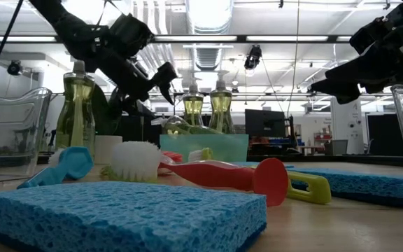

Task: Pick & Place Kitchen Sink Supplies
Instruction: Put the right dishwashing liquid into the green bin

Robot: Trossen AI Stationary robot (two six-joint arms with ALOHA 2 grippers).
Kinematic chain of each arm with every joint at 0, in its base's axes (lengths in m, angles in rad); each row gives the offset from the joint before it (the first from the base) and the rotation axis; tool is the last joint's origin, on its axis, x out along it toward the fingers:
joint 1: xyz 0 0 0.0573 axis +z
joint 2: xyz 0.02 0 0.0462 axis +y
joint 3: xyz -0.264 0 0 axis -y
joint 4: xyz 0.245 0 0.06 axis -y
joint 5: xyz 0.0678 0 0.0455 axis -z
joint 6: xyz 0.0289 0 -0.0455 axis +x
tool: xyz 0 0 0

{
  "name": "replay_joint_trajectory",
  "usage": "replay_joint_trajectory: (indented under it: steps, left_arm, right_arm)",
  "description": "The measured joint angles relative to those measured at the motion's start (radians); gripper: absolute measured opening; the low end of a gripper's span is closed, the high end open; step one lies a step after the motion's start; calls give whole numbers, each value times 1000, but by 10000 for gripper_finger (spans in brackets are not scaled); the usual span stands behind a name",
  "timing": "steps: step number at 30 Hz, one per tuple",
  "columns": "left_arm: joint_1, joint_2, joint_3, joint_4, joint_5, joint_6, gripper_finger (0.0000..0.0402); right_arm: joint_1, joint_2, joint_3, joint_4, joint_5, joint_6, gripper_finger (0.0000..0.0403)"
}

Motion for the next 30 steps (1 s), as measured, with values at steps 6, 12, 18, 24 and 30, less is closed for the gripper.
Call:
replay_joint_trajectory:
  steps: [6,12,18,24,30]
  left_arm:
    - [35,5,-6,0,-7,-27,287]
    - [44,7,-12,4,23,-52,287]
    - [10,8,-14,12,35,-80,287]
    - [1,8,5,46,43,-42,287]
    - [4,7,59,42,79,81,287]
  right_arm:
    - [0,-1,0,0,0,-1,273]
    - [0,0,0,0,0,-1,279]
    - [0,0,0,0,0,0,272]
    - [0,0,0,0,0,-1,263]
    - [0,0,0,0,0,-2,258]
